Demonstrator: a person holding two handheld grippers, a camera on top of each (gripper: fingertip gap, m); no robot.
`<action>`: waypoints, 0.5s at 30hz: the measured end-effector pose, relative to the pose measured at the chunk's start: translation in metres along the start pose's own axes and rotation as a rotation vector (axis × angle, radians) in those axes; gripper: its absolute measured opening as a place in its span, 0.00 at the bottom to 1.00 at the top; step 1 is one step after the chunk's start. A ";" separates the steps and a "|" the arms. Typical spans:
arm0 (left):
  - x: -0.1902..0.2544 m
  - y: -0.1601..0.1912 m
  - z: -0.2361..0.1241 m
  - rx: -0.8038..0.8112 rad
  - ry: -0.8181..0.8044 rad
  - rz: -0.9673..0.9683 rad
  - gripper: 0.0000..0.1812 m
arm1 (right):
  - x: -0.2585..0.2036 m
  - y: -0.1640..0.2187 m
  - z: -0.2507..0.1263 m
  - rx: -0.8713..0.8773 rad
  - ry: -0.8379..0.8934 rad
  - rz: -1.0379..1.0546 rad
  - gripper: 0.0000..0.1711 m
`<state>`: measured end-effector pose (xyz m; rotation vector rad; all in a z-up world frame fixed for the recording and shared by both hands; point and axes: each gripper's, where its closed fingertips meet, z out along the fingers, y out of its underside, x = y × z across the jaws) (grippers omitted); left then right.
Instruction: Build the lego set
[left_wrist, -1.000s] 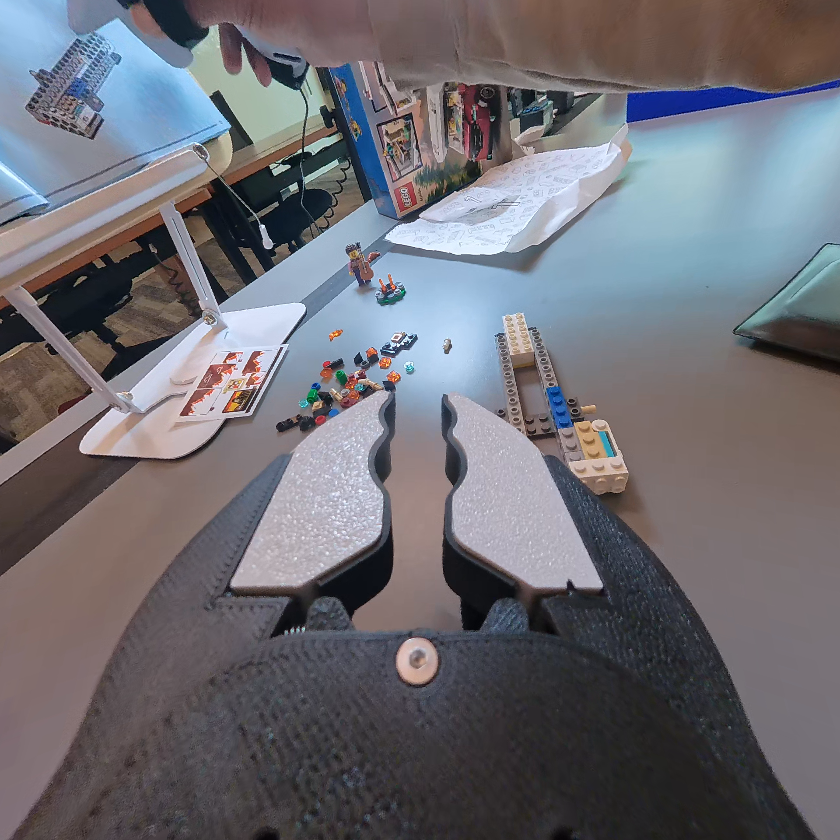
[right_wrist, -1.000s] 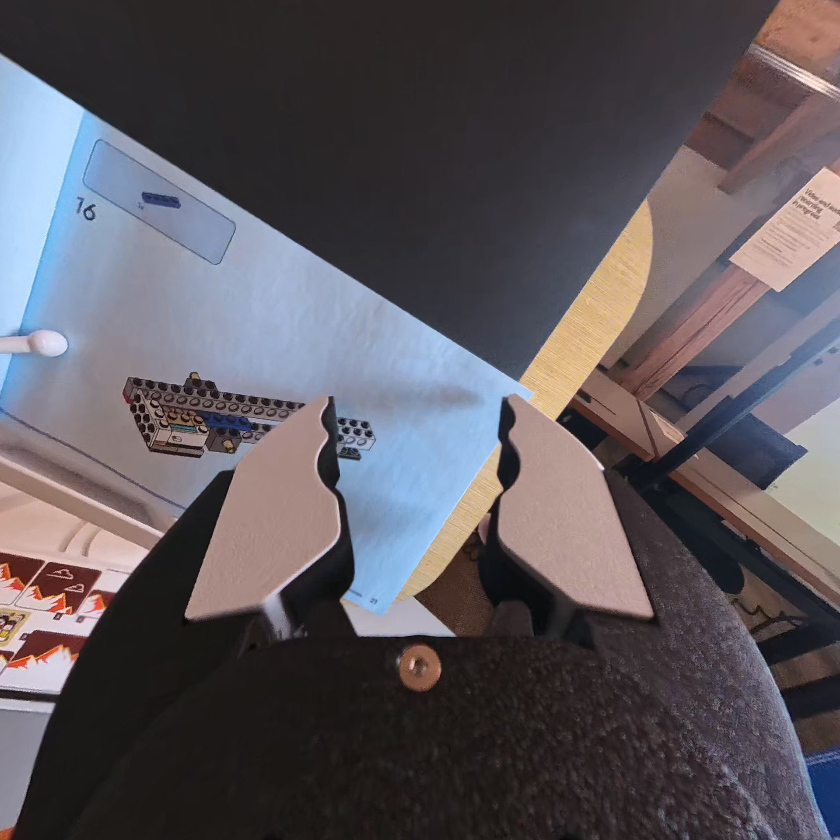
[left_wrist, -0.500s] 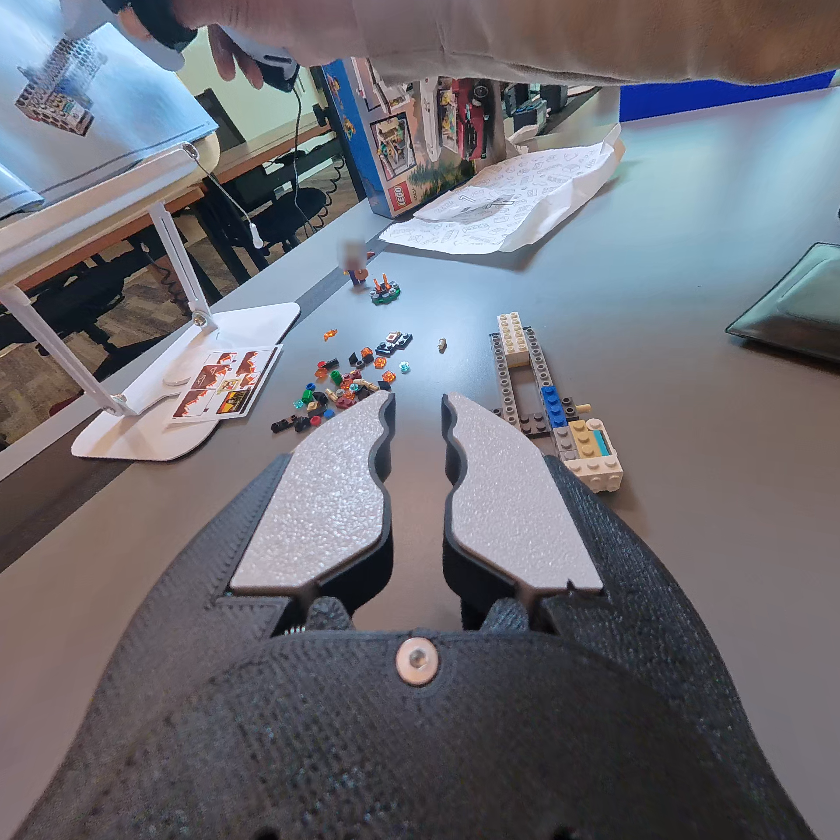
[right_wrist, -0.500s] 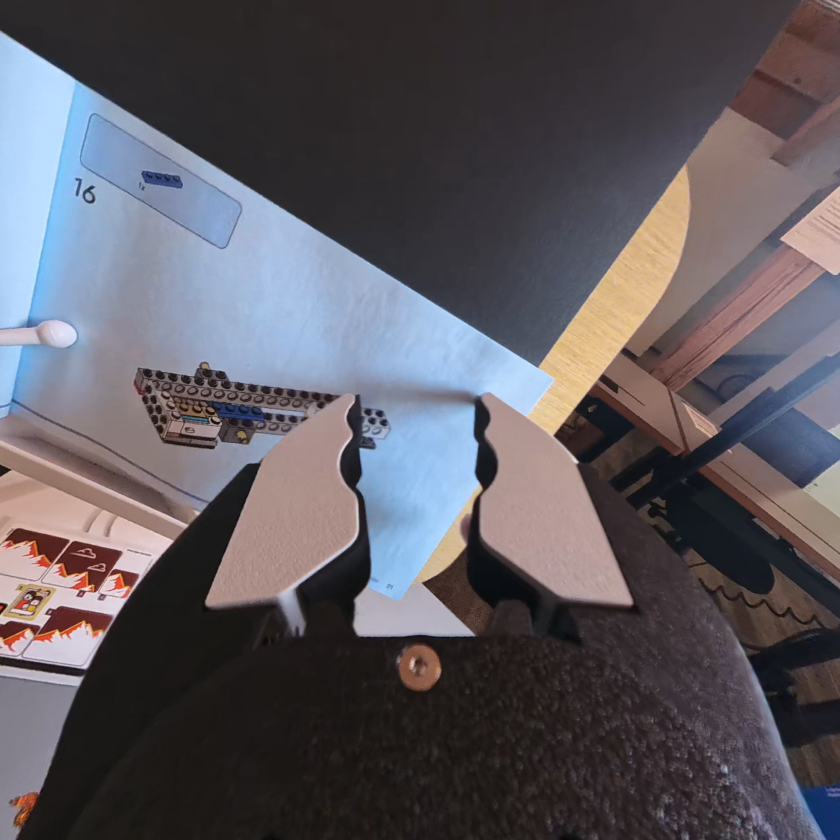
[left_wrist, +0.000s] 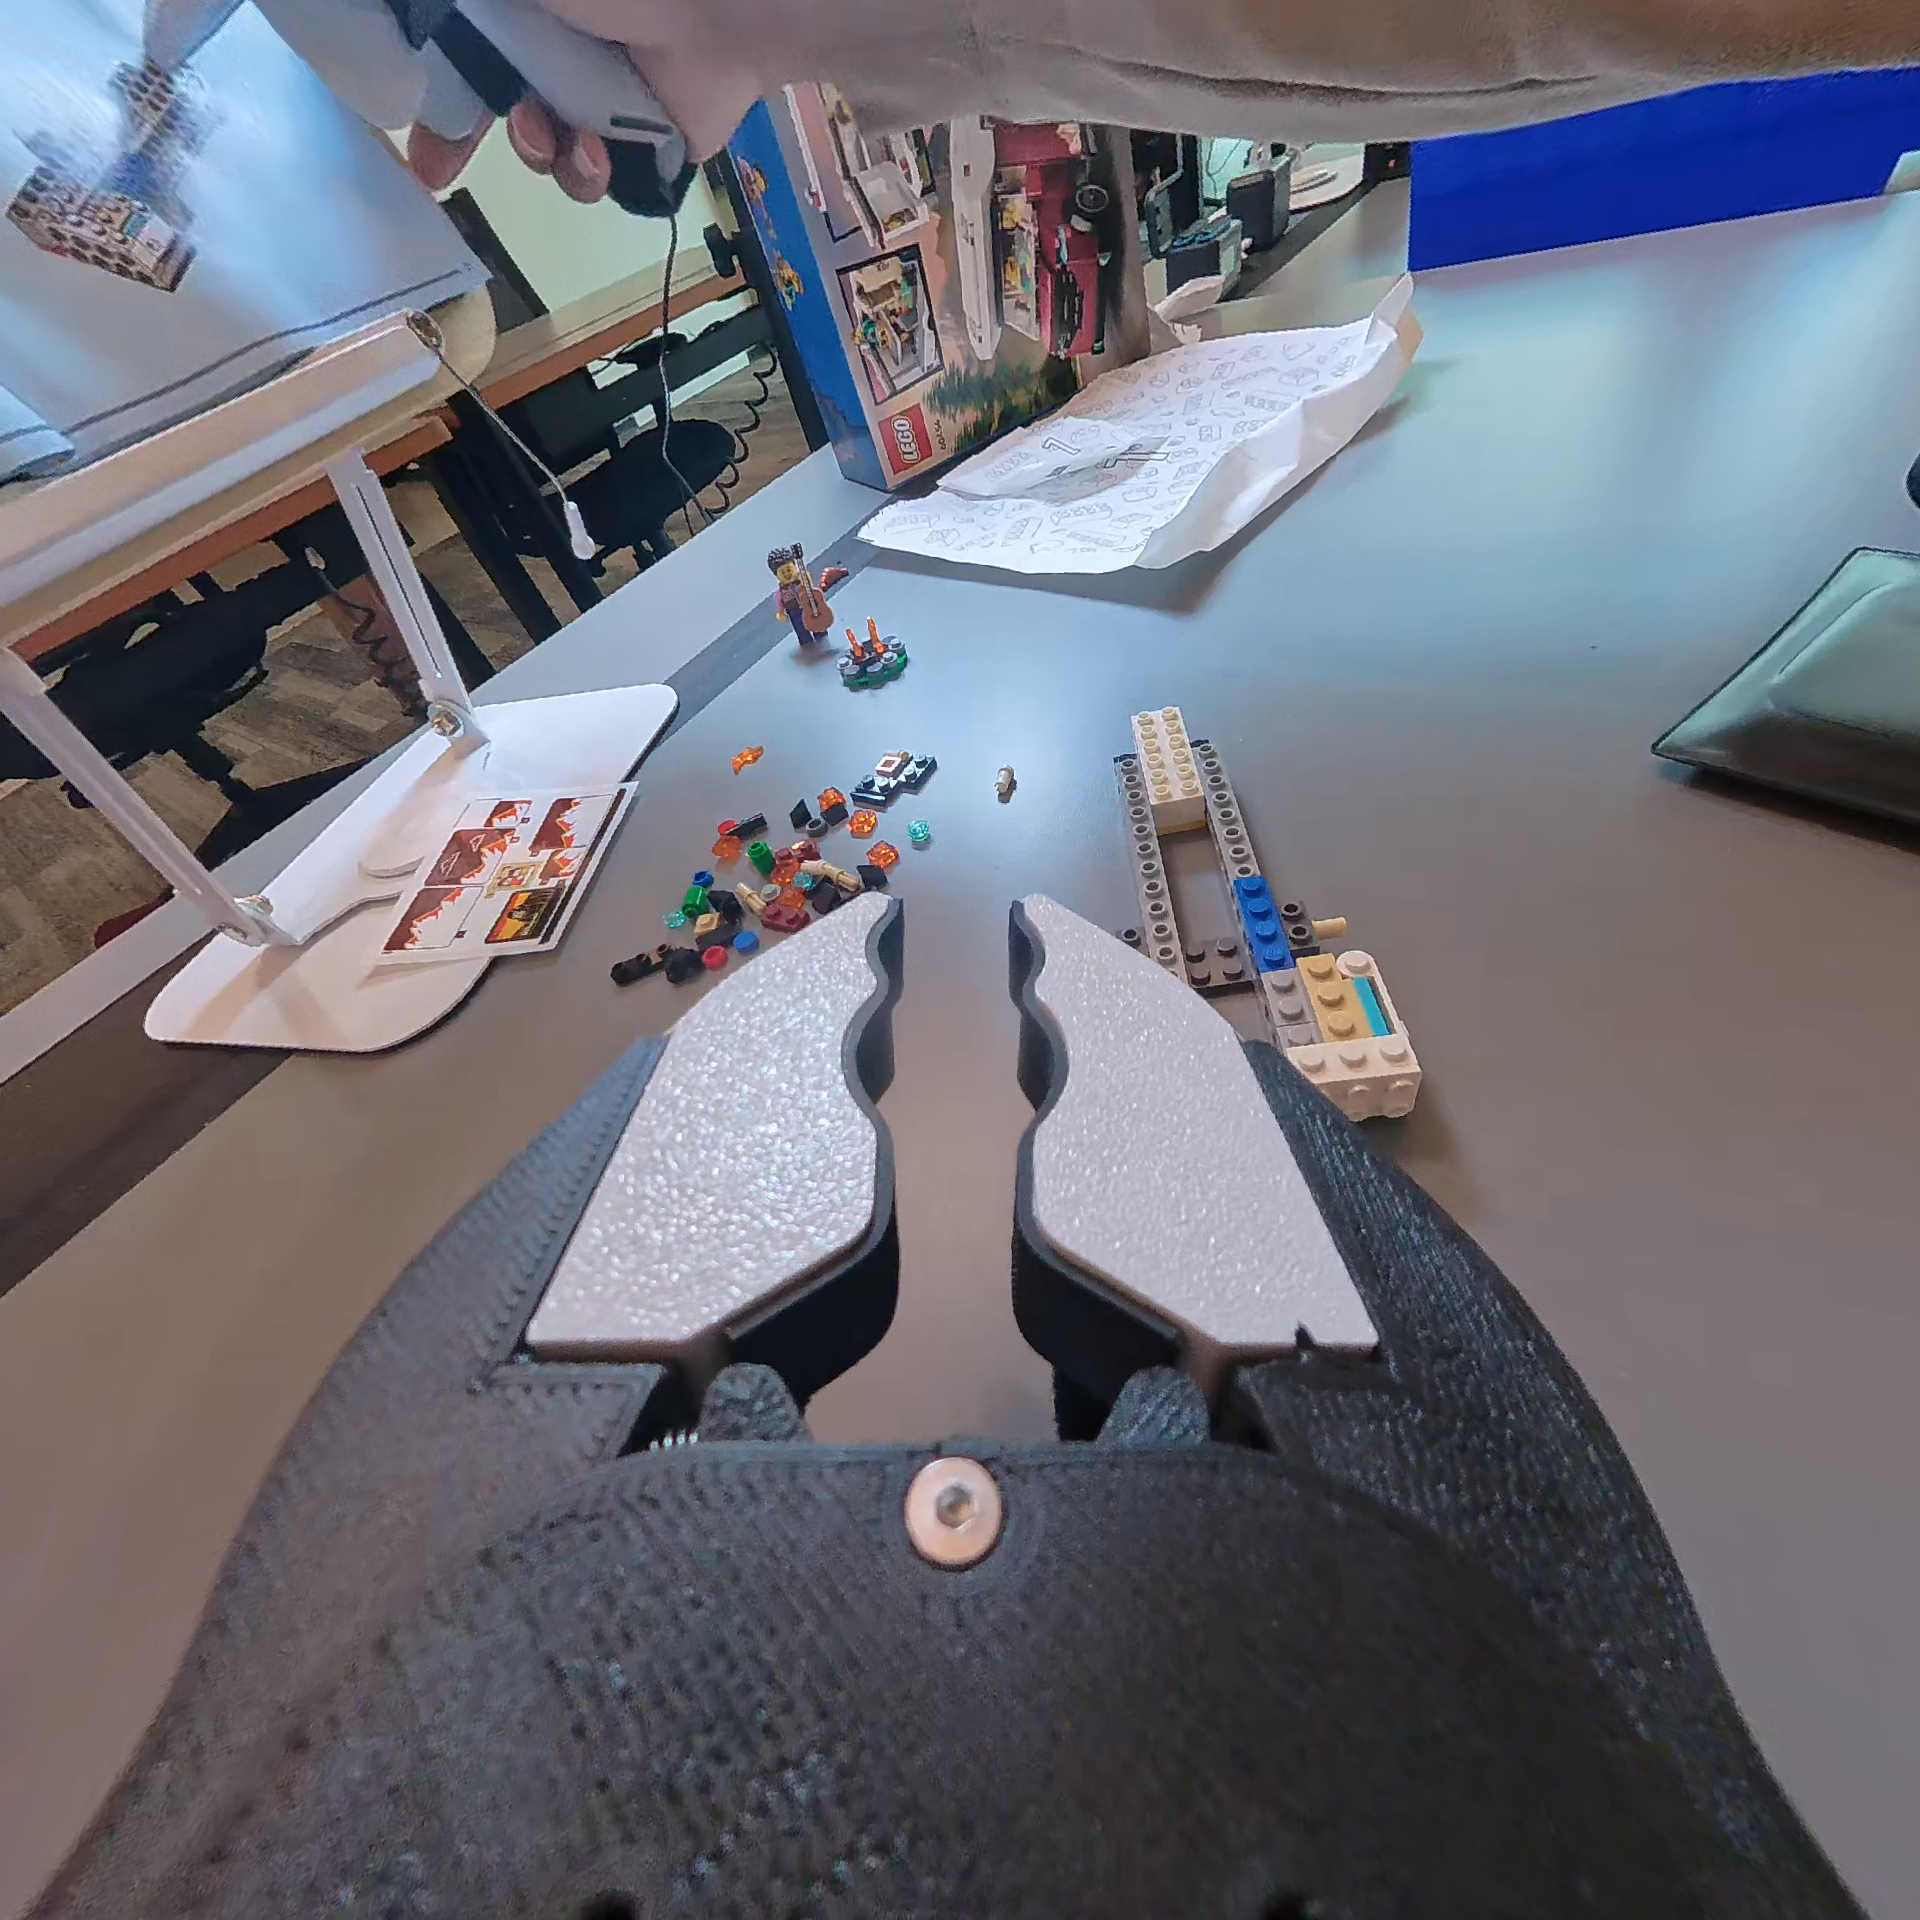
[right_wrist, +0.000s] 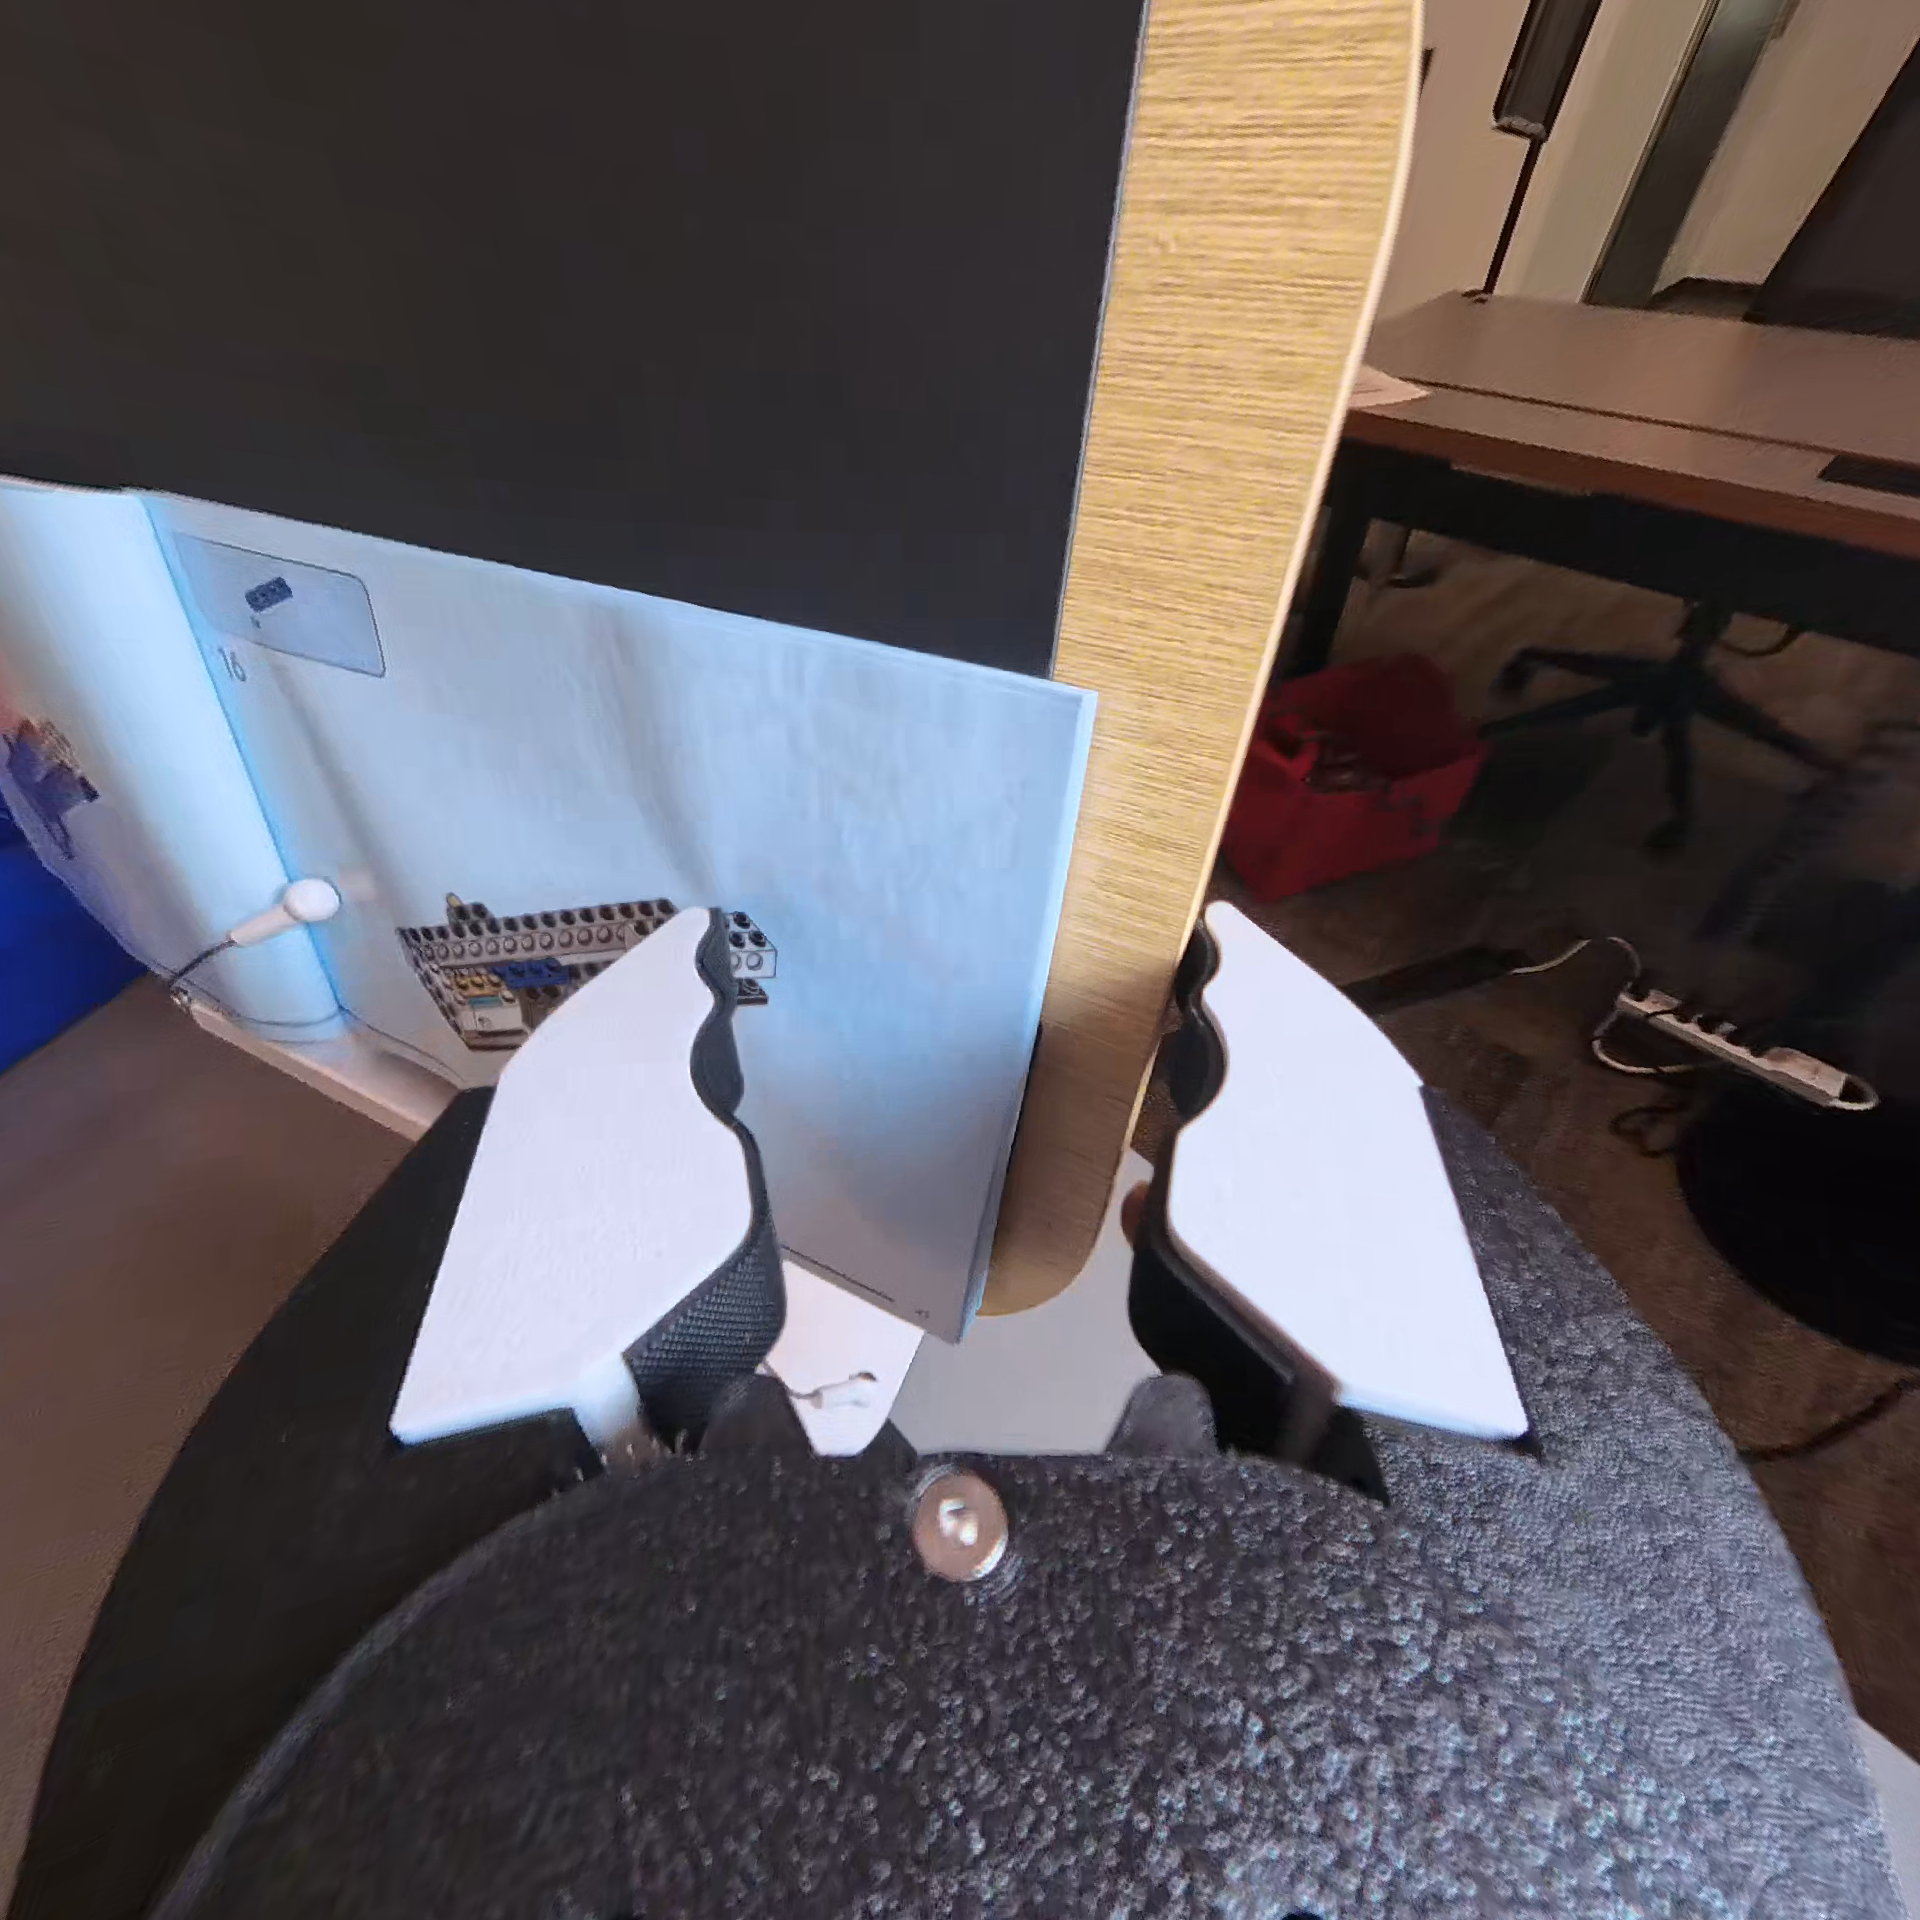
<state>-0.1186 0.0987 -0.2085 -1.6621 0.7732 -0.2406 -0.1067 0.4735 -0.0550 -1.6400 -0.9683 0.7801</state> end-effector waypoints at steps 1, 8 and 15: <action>0.001 0.000 0.000 -0.001 0.003 -0.001 0.11 | -0.001 0.002 -0.004 -0.009 0.021 -0.030 0.47; 0.004 0.003 0.002 -0.015 0.009 0.013 0.11 | -0.007 0.007 -0.032 0.016 0.194 -0.194 0.42; 0.004 0.006 0.004 -0.033 0.011 0.023 0.11 | -0.032 -0.012 -0.035 0.066 0.373 -0.525 0.46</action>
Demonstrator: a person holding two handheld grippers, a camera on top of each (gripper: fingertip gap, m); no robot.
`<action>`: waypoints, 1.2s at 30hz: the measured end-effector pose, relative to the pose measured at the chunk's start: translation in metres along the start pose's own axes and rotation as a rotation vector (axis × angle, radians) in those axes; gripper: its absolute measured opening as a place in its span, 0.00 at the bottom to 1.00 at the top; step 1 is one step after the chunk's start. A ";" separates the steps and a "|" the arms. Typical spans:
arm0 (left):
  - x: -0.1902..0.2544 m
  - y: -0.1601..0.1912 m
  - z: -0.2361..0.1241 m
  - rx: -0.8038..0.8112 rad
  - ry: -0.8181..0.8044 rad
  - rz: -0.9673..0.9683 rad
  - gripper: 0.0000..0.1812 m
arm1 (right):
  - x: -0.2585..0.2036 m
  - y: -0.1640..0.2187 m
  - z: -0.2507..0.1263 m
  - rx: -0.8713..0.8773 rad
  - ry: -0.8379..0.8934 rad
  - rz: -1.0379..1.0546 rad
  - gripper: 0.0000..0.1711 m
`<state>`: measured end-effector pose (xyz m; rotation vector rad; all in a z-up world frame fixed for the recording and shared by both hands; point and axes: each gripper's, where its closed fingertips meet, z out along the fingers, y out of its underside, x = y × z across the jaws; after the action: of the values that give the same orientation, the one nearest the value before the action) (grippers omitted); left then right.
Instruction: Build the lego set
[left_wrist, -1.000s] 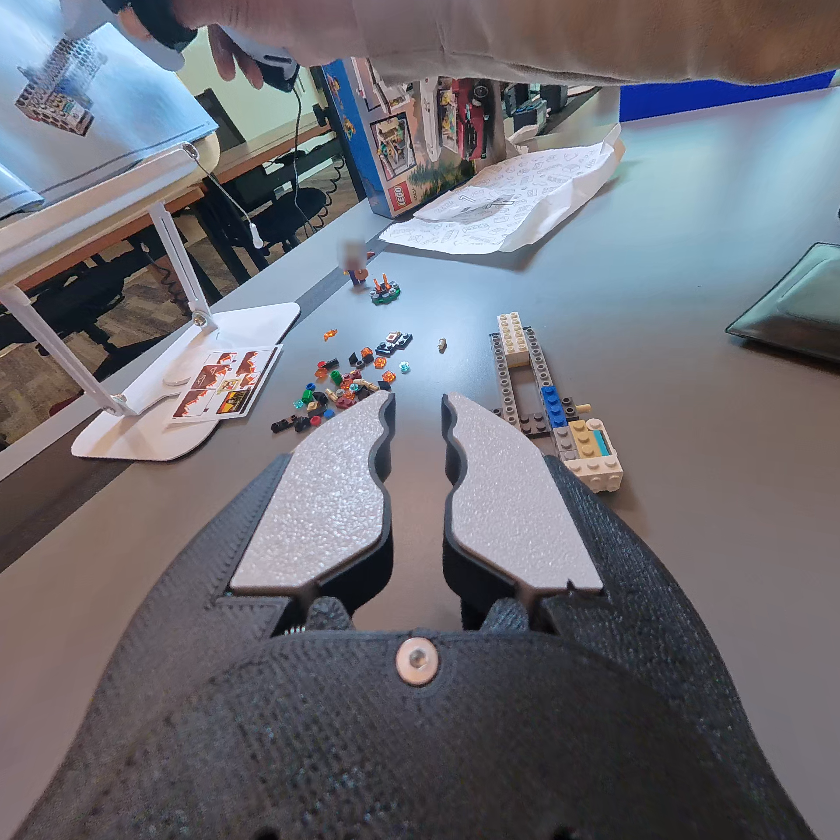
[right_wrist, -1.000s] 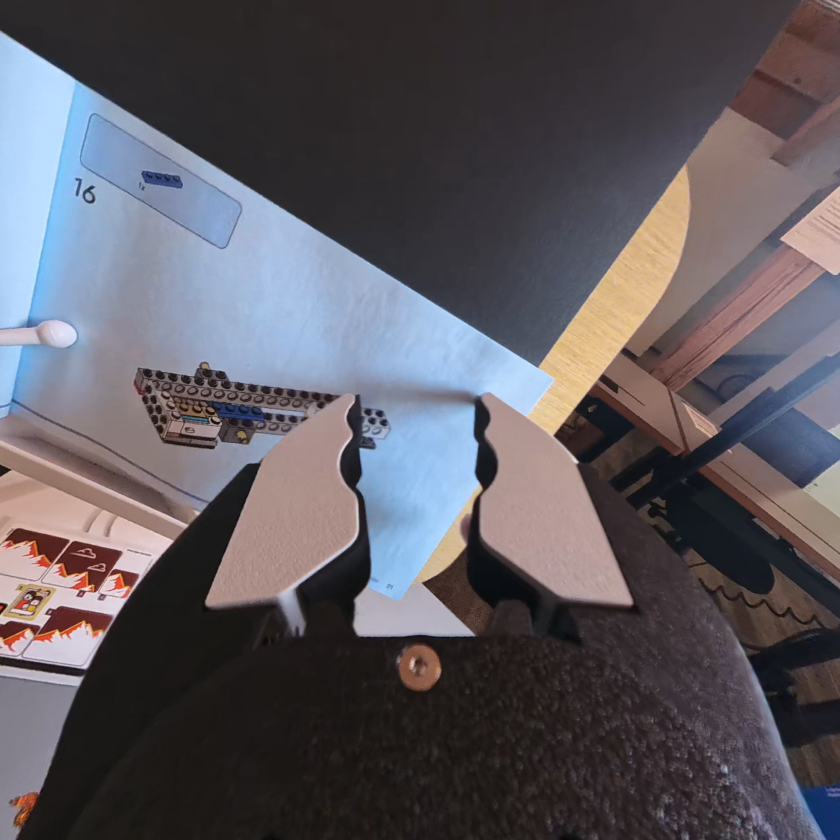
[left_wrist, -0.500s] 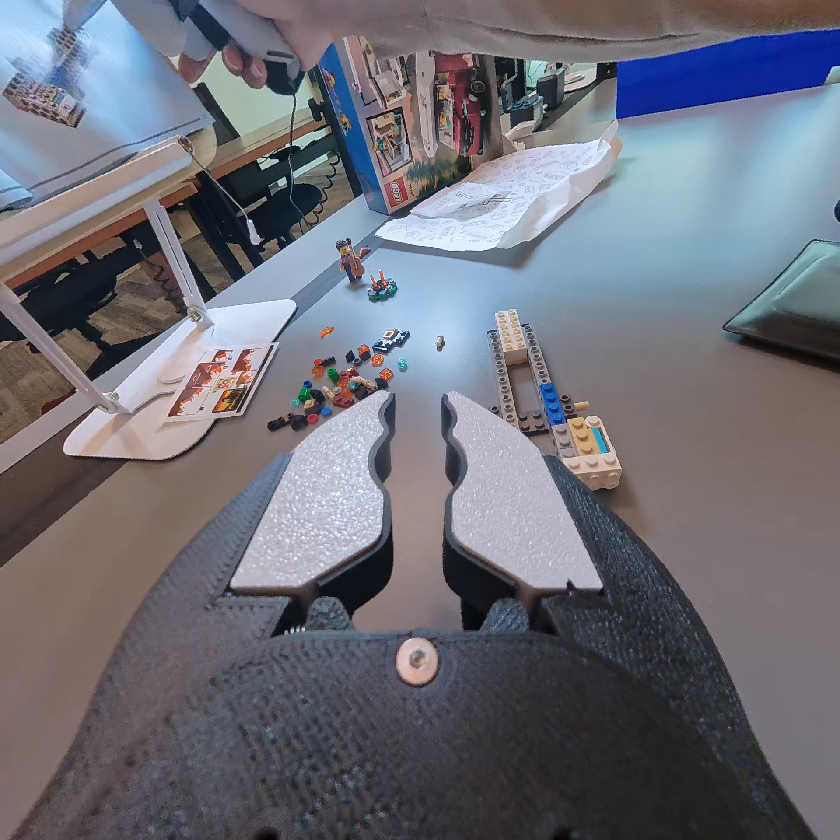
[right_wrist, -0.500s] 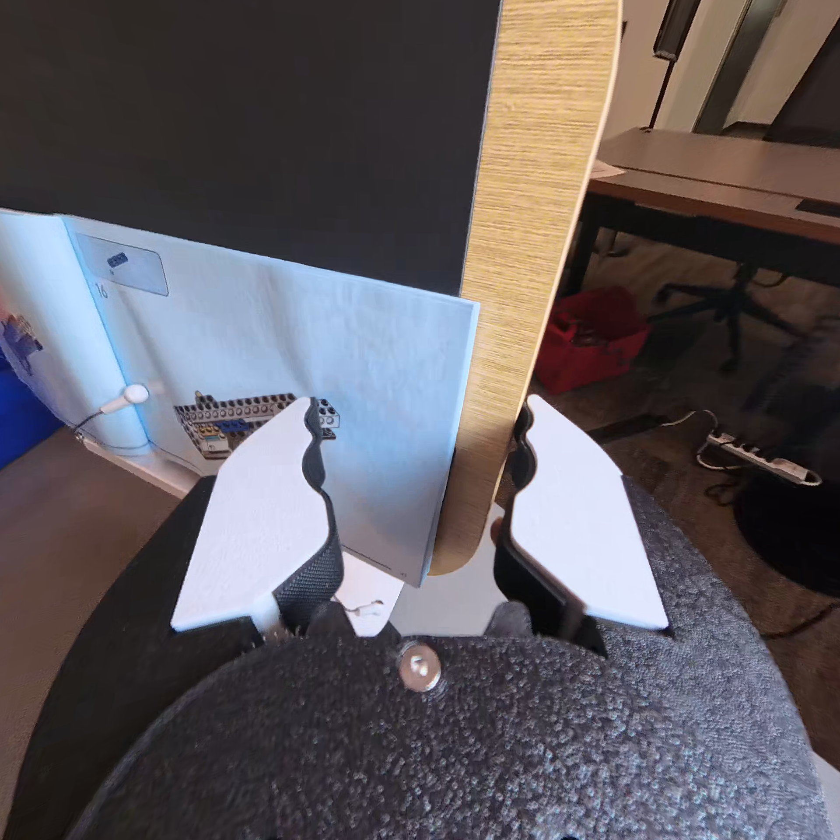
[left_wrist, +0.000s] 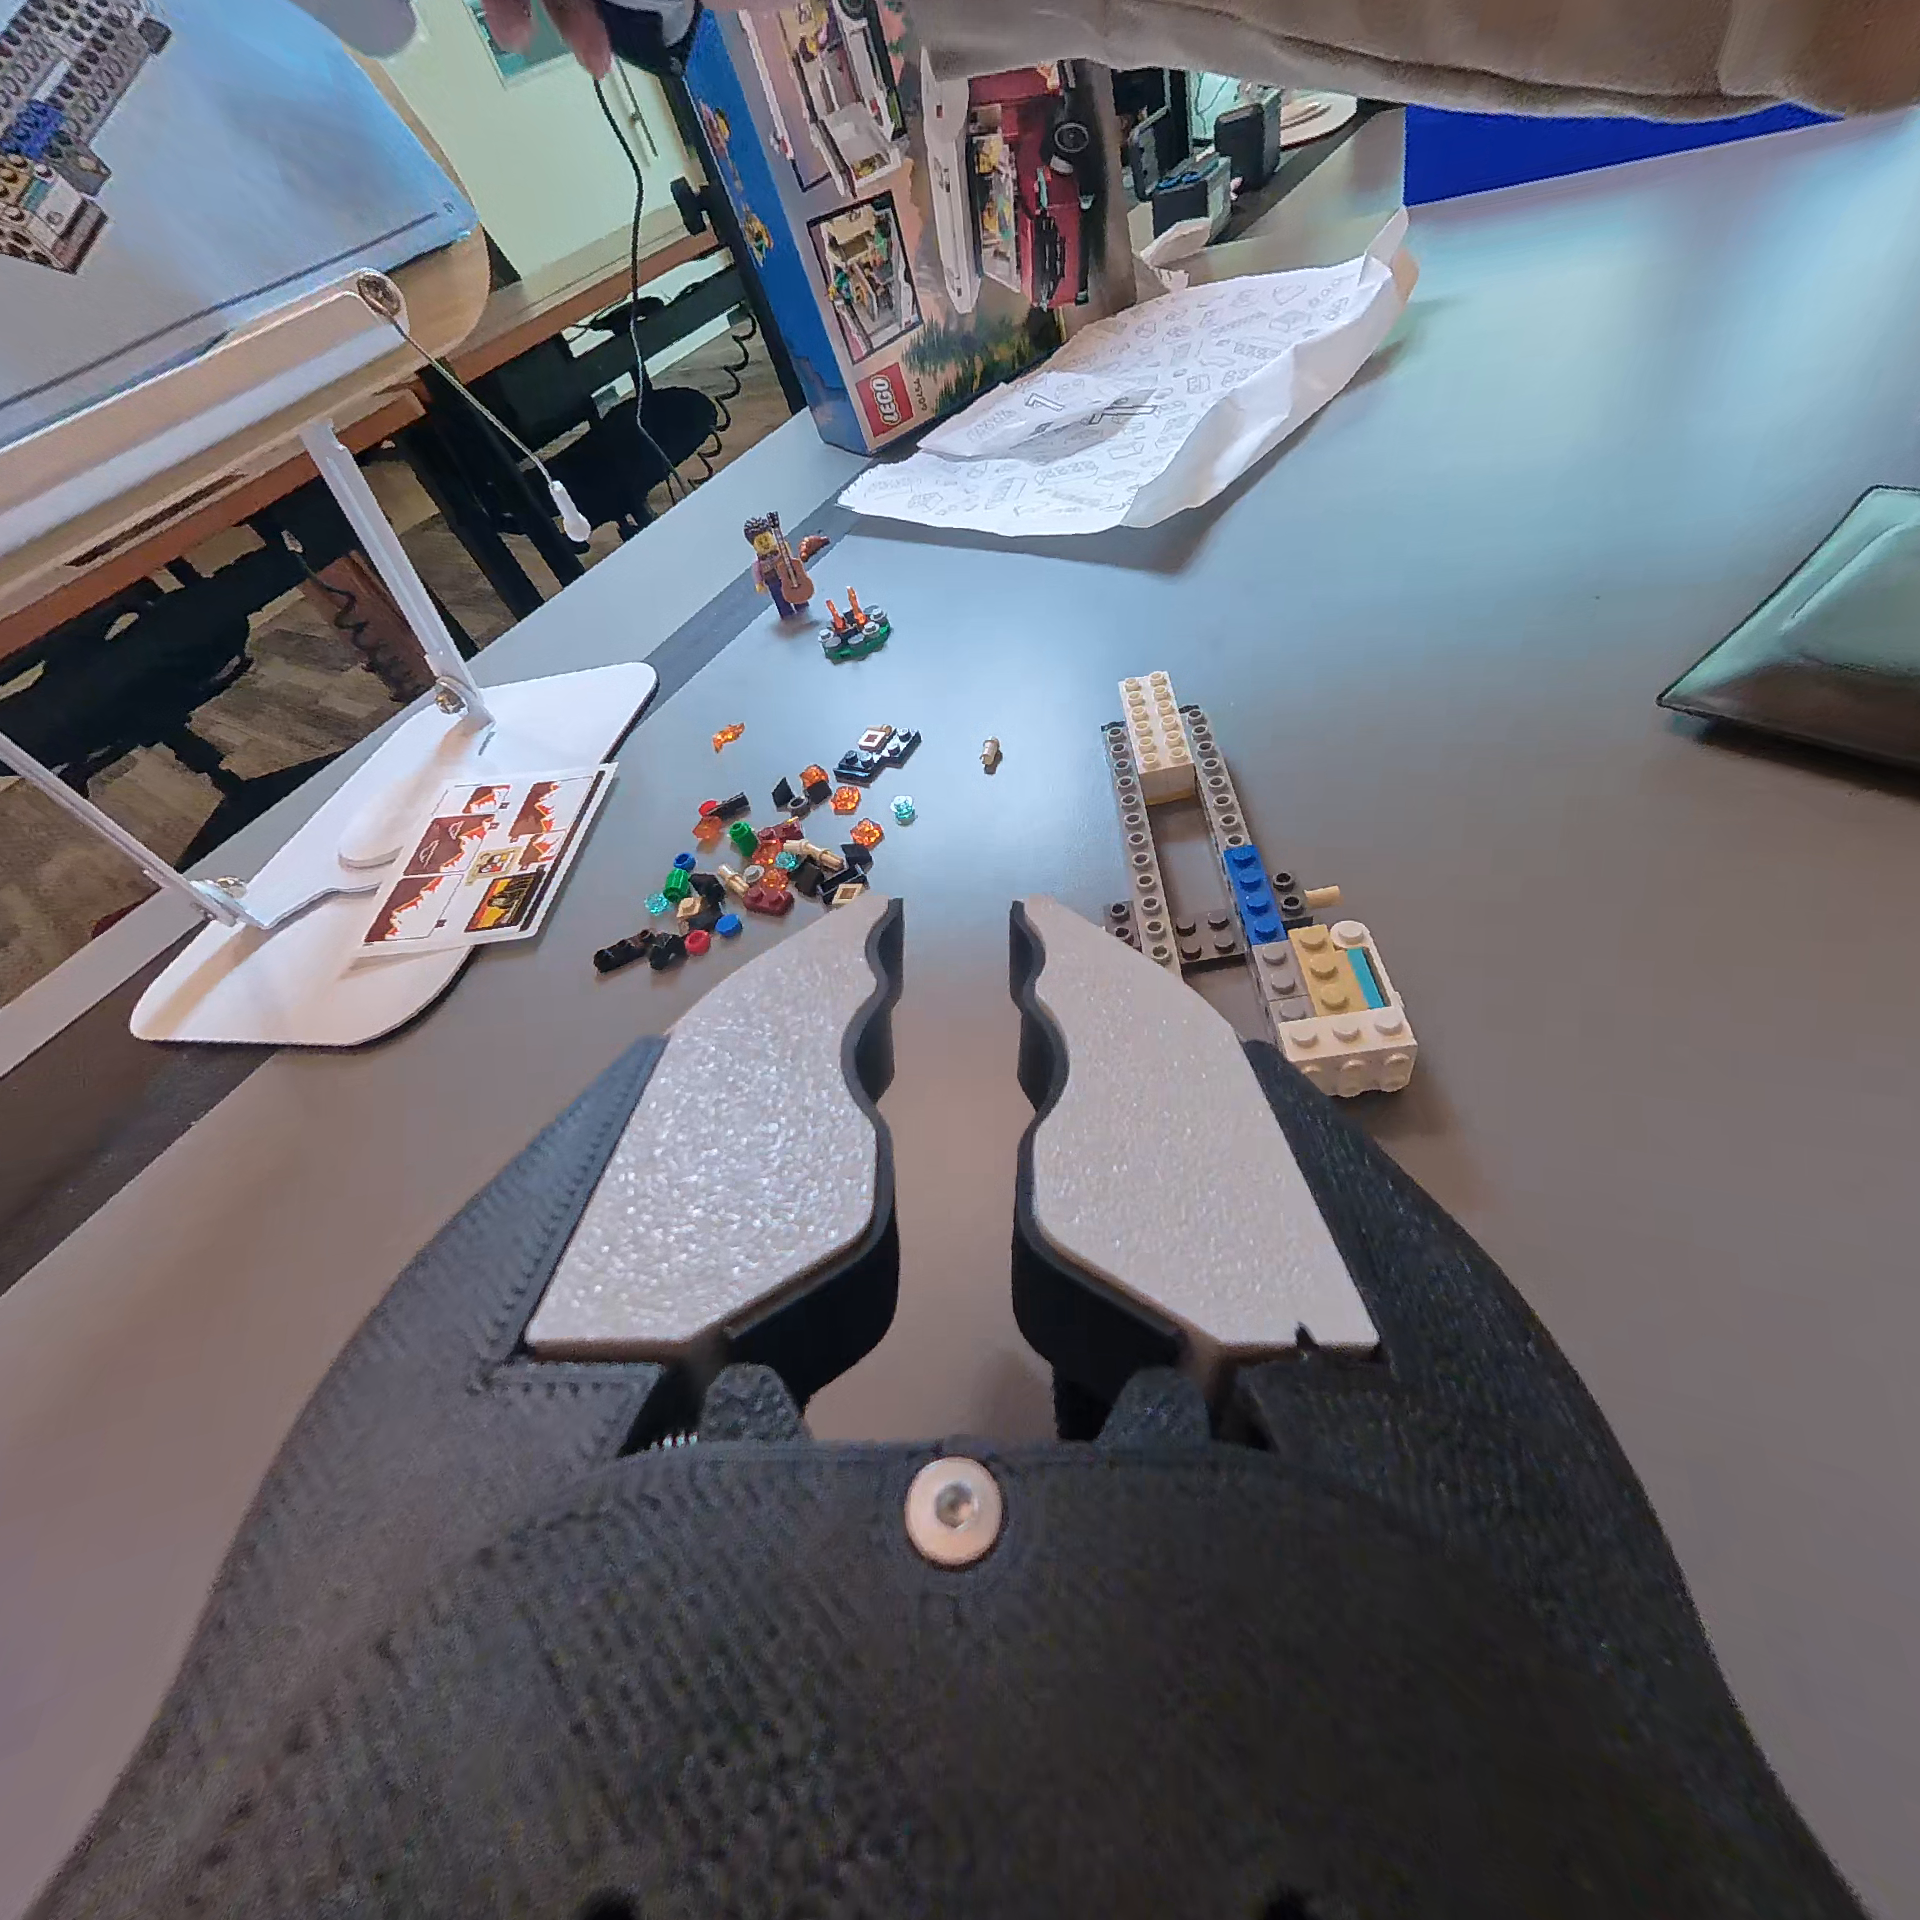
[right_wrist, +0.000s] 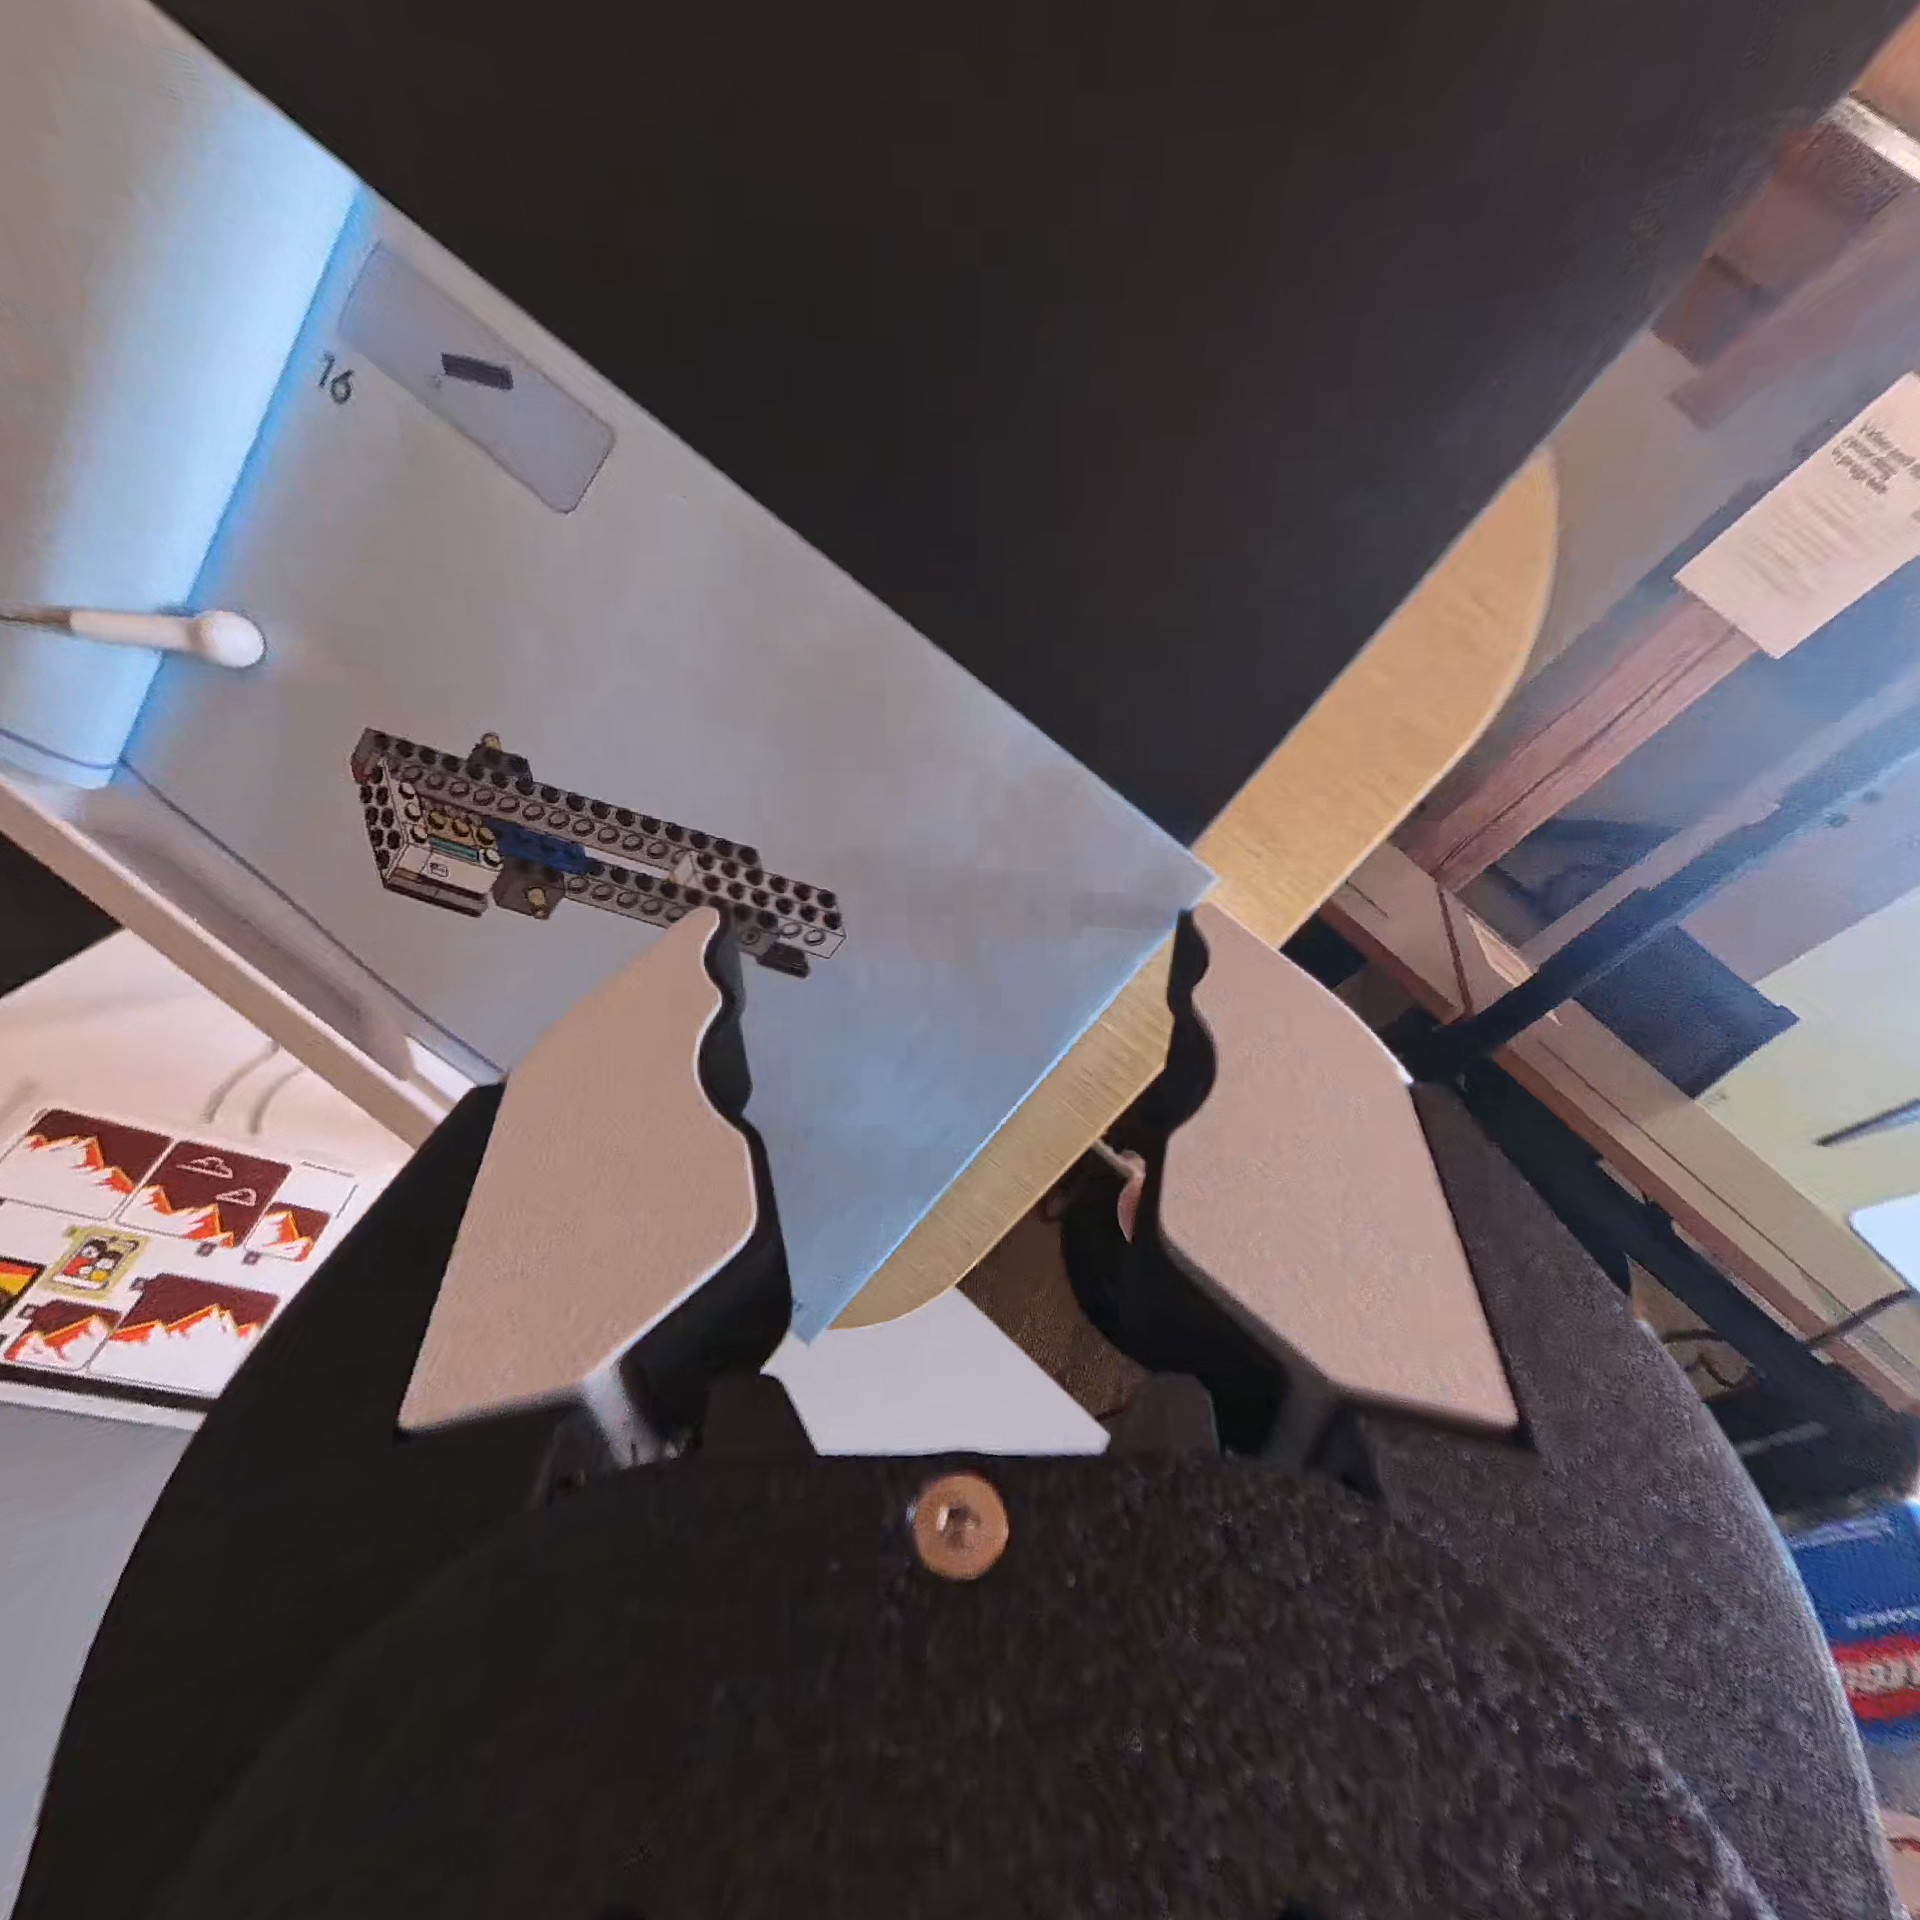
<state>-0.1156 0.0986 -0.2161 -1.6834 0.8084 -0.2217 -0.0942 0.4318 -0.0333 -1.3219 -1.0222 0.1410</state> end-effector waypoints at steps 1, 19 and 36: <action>0.001 0.000 0.000 -0.003 0.001 0.003 0.11 | -0.002 0.002 0.004 -0.012 0.005 -0.009 0.48; 0.003 -0.003 0.000 0.001 0.005 0.024 0.11 | 0.000 -0.001 0.004 0.063 0.123 -0.124 0.25; -0.133 -0.075 0.011 -0.018 -0.387 0.088 0.13 | -0.022 -0.001 -0.036 0.072 -0.105 0.006 0.07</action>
<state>-0.1790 0.1943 -0.1137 -1.6344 0.5914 0.1691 -0.0831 0.3921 -0.0407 -1.2630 -1.0922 0.2513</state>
